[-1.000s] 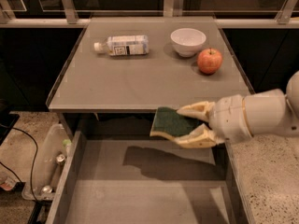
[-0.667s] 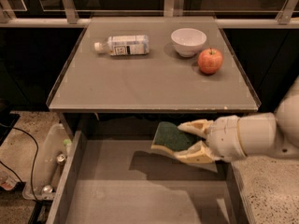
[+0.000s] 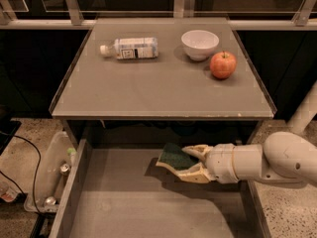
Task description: Place sponge into top drawer
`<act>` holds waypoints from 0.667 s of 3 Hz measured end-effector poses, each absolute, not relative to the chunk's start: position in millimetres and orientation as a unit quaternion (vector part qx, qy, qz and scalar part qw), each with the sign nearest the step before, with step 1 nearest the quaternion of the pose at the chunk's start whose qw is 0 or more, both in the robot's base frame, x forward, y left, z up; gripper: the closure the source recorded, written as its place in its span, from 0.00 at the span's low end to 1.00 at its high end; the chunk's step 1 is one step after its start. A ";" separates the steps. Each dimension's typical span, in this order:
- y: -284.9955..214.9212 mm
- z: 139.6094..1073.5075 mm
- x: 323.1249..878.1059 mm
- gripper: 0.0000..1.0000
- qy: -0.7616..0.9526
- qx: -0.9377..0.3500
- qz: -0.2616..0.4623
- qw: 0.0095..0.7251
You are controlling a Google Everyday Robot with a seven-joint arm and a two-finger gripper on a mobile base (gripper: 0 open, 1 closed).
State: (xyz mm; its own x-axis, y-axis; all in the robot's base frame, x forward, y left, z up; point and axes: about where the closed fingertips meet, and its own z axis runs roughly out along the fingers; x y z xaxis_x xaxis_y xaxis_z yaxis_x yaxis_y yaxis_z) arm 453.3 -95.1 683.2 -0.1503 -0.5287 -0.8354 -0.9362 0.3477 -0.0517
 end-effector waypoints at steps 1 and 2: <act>-95.1 683.2 453.3 1.00 0.715 -0.512 0.253 0.403; -88.8 670.2 455.2 1.00 0.718 -0.512 0.259 0.394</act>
Offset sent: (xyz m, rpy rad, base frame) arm 0.0053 0.0121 -0.0324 -0.0048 0.0549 0.0111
